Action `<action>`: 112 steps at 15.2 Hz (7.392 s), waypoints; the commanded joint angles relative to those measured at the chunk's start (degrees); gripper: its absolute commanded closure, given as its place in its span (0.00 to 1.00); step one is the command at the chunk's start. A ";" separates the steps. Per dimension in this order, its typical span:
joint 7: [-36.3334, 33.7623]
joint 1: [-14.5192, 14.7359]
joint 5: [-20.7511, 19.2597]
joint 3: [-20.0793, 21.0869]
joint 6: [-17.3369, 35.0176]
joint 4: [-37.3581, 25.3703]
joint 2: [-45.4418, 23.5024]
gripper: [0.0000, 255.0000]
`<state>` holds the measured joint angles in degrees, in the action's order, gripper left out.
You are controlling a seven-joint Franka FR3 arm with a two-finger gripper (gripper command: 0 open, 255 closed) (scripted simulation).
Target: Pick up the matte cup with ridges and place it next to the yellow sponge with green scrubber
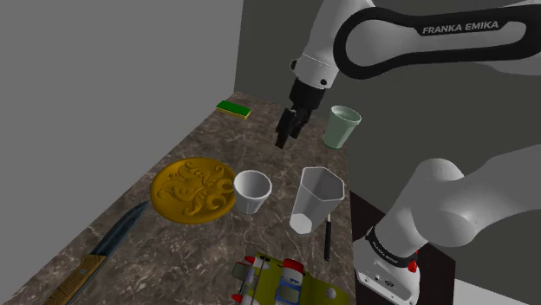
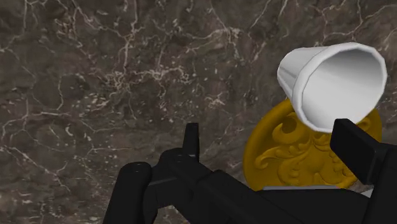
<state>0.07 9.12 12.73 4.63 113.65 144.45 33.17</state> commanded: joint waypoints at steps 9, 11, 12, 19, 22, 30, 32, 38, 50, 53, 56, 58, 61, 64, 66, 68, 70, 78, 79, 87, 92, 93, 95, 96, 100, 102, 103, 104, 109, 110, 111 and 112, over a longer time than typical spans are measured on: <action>0.68 4.92 5.37 4.32 11.43 1.32 -11.47 0.00; 0.81 5.12 5.73 4.61 13.18 2.14 -12.37 0.00; 0.89 5.23 5.91 4.75 14.06 2.53 -12.85 0.00; 1.08 5.51 6.39 5.11 16.36 3.47 -14.16 0.00; 1.08 5.51 6.39 5.10 16.34 3.48 -14.15 0.00; 1.08 5.51 6.40 5.11 16.38 3.49 -14.18 1.00; 1.08 5.52 6.39 5.10 16.36 3.47 -14.16 1.00; -0.07 5.21 5.48 4.77 11.15 0.91 -11.44 1.00; -2.08 4.74 4.02 4.03 1.22 -5.50 -7.79 1.00; -2.54 4.65 3.72 3.85 -1.16 -7.36 -7.22 1.00; -3.00 4.56 3.43 3.66 -3.51 -9.31 -6.79 1.00; -3.30 4.51 3.25 3.54 -5.05 -10.66 -6.58 1.00; -3.74 4.44 3.00 3.37 -7.35 -12.77 -6.36 1.00; -2.68 3.83 2.36 2.24 -8.97 -14.42 -6.69 1.00; -0.05 2.70 1.39 0.22 -9.45 -15.28 -7.68 1.00; 2.55 1.61 0.45 -1.77 -9.91 -16.41 -8.92 1.00; 5.13 0.53 -0.41 -3.69 -10.38 -17.79 -10.39 1.00; 15.23 -3.43 -2.79 -10.90 -12.50 -25.89 -18.35 1.00; 16.48 -3.90 -2.93 -11.73 -12.82 -27.19 -19.57 1.00; 26.31 -7.85 -2.51 -17.77 -16.35 -40.23 -31.06 1.00; 32.15 -11.05 -0.78 -20.69 -19.82 -51.16 -39.94 1.00; 33.25 -11.82 -0.31 -21.17 -20.68 -53.68 -41.91 1.00; 35.35 -13.54 0.75 -21.99 -22.61 -59.15 -46.05 1.00; 36.33 -14.50 1.33 -22.33 -23.70 -62.14 -48.25 1.00; 39.13 -18.30 3.49 -23.00 -28.05 -73.66 -56.31 1.00; 39.38 -18.05 3.37 -22.97 -26.33 -71.55 -55.93 1.00; 39.51 -17.93 3.33 -22.97 -25.50 -70.58 -55.80 1.00; 39.64 -17.82 3.30 -22.96 -24.68 -69.62 -55.68 1.00; 40.28 -17.36 3.26 -22.91 -20.72 -65.25 -55.33 1.00; 40.41 -17.29 3.28 -22.90 -19.96 -64.46 -55.31 1.00; 40.54 -17.22 3.30 -22.88 -19.20 -63.69 -55.31 1.00; 40.67 -17.15 3.32 -22.86 -18.45 -62.94 -55.32 1.00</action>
<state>40.66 -8.17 16.07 -18.25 94.44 80.62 -22.33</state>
